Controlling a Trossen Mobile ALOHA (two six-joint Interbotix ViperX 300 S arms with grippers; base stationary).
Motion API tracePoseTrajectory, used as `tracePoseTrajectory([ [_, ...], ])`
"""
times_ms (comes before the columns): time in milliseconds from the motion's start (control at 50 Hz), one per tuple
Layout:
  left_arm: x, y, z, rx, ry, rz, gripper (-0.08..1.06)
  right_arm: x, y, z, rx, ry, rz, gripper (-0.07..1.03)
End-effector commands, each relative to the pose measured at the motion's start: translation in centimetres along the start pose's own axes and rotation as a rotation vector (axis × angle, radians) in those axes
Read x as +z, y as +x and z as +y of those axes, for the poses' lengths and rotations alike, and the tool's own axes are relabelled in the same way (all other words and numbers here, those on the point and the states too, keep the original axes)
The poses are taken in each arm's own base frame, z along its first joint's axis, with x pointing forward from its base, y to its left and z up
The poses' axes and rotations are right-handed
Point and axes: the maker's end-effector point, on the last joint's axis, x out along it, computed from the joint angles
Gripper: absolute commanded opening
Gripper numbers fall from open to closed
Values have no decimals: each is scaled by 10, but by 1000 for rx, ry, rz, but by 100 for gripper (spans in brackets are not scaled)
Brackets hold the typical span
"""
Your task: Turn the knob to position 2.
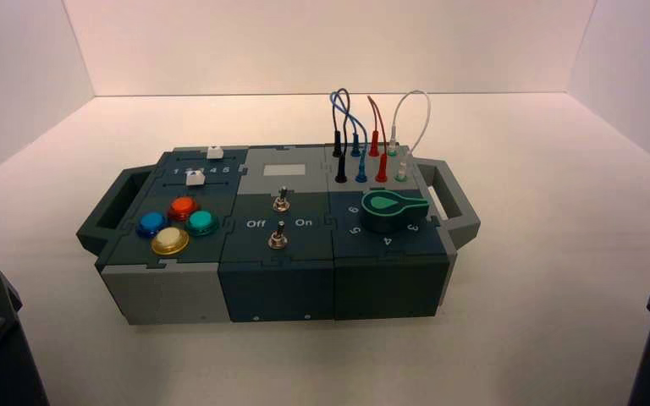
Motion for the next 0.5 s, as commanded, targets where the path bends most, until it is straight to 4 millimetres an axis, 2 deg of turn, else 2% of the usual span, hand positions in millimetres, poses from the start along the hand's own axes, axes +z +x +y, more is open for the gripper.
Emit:
tracePoseTrajectory([
  [20, 8, 2, -1, -3, 3, -20, -3, 9, 3, 0, 0, 2, -23, -2],
  [500, 6, 2, -1, -3, 3, -6, -3, 5, 3, 0, 0, 2, -3, -2],
])
